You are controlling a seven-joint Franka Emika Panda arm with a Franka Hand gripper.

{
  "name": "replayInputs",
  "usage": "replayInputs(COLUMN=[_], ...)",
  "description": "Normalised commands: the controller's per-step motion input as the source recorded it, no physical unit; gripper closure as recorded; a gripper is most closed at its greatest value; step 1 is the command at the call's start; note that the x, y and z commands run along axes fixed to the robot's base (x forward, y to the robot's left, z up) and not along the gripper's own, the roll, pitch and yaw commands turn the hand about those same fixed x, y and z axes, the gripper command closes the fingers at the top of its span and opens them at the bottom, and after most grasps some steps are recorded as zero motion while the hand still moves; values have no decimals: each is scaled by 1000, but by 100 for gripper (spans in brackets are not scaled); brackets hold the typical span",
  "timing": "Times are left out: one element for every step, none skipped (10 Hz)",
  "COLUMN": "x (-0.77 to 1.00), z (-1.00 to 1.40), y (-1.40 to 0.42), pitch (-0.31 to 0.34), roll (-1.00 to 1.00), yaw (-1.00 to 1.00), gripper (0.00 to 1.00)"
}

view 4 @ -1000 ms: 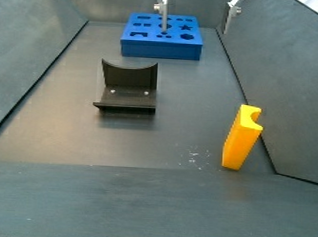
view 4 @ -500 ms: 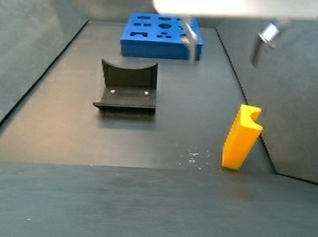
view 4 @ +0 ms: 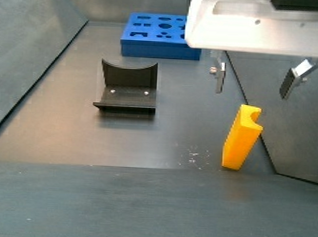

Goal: Pick up the arch object. Move up. Move to above the board. Insert the arch object.
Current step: Pick up the arch object.

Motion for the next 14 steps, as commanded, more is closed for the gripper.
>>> replayInputs(x=[63, 0, 0, 0, 134, 363, 543, 594, 503, 171, 26, 0, -146, -309], z=[-343, -206, -249, -449, -637, -826, -1000, -1000, -971, -1000, -1000, -1000, -1000, -1000], y=[240, 520, 783, 651, 389, 277, 120, 0, -43, -94, -86, 0, 0, 20], pitch=[-201, -159, -107, -151, -107, -33, 0, 0, -17, -37, -54, -74, -61, -47], roll=[-336, -457, -470, -363, -251, -134, -17, -36, -53, 0, -11, -67, -89, -101], yaw=[-449, -111, 0, 46, 0, -83, -151, -140, -226, -249, -240, -220, -149, -66], gripper=[0, 0, 0, 0, 0, 0, 0, 0, 0, 0, 0, 0, 0, 0])
